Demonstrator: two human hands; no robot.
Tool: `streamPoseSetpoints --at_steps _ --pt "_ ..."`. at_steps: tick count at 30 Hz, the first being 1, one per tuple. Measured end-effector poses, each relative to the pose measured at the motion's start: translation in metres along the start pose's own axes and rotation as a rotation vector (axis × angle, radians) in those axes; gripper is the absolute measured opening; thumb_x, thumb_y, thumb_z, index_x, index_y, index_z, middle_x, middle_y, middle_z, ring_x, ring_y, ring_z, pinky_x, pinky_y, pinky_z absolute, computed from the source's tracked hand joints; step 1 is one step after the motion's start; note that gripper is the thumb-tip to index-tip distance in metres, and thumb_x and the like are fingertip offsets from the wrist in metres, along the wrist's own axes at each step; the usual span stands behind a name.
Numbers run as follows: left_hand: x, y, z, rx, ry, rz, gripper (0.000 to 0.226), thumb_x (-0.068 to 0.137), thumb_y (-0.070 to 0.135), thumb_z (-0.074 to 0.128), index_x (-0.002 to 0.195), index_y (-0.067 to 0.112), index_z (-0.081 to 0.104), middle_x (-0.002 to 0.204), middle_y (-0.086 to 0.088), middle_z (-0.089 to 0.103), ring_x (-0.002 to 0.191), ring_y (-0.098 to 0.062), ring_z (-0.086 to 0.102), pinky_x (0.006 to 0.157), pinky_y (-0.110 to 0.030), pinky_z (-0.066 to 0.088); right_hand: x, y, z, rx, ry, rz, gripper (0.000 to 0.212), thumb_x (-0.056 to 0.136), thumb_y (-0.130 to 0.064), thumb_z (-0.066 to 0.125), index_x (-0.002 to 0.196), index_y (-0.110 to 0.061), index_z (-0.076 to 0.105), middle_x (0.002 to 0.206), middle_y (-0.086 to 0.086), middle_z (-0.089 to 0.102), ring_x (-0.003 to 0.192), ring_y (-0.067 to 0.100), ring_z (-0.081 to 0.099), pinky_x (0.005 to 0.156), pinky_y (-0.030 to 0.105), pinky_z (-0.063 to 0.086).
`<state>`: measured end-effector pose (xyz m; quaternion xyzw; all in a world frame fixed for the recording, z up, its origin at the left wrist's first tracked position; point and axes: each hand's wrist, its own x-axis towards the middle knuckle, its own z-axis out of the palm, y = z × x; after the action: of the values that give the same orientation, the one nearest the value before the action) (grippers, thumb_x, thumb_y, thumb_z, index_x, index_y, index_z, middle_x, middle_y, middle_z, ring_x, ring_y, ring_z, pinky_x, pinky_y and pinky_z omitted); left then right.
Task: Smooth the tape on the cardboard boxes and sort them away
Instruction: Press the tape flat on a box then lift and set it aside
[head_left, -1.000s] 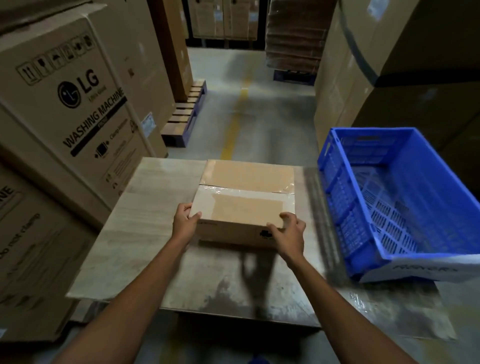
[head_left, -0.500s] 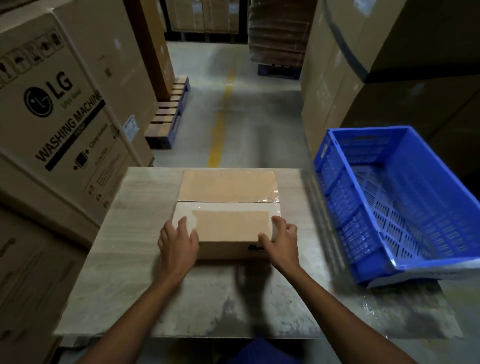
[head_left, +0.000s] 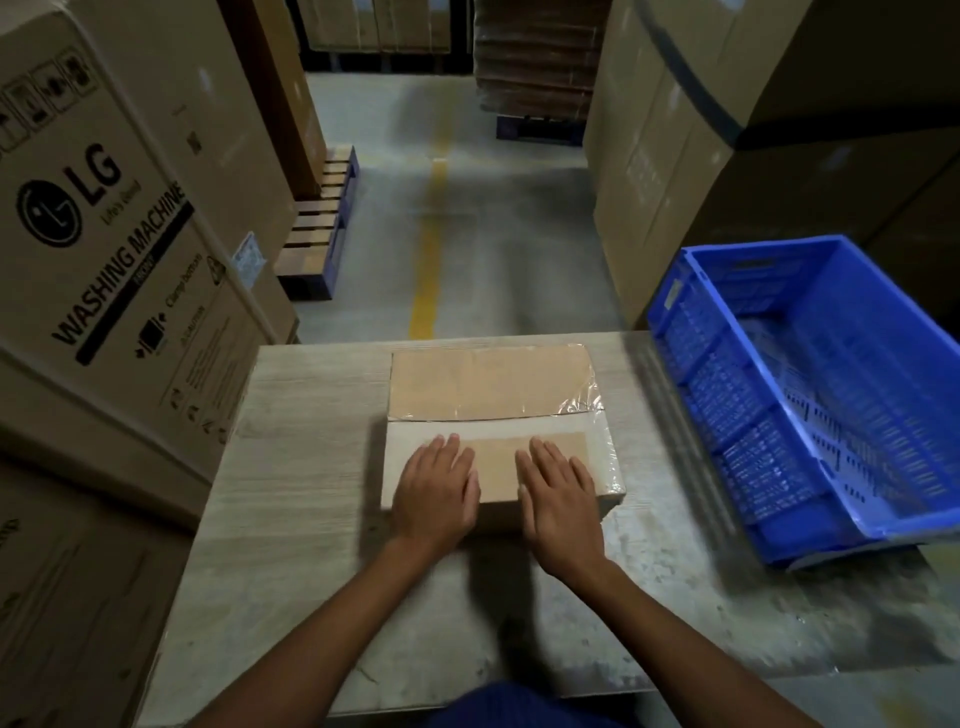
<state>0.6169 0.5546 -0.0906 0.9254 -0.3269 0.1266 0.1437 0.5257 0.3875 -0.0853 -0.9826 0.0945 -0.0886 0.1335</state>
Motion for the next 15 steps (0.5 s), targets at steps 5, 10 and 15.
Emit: streamPoseSetpoints --at_steps 5,10,15 --pt "0.035 -0.022 -0.013 -0.02 0.054 0.196 0.022 0.089 0.027 0.055 0.08 0.01 0.065 0.086 -0.011 0.063 0.08 -0.031 0.057 0.072 -0.041 0.05 0.027 0.004 -0.02 -0.12 -0.006 -0.065 0.035 0.089 -0.05 0.047 0.108 -0.026 0.061 0.117 0.001 0.056 0.103 0.024 0.055 0.079 0.039 0.035" --pt "0.036 -0.022 -0.005 0.051 -0.295 0.052 0.066 0.097 0.059 0.029 0.15 0.023 0.041 0.164 -0.01 0.023 0.152 -0.029 0.02 0.119 -0.06 0.019 0.041 0.006 -0.008 -0.188 -0.157 -0.114 0.057 0.099 -0.051 0.033 0.144 -0.022 0.051 0.154 0.014 0.044 0.14 0.035 0.043 0.108 0.061 0.035" --pt "0.045 -0.024 -0.006 0.09 -0.477 0.001 0.087 0.087 0.08 -0.002 0.159 0.034 0.011 0.168 0.002 -0.007 0.155 -0.022 -0.008 0.118 -0.064 -0.002 0.049 0.012 -0.011 -0.15 -0.302 -0.157 0.066 0.101 -0.055 0.019 0.156 -0.023 0.035 0.163 0.013 0.029 0.15 0.035 0.027 0.116 0.061 0.023"
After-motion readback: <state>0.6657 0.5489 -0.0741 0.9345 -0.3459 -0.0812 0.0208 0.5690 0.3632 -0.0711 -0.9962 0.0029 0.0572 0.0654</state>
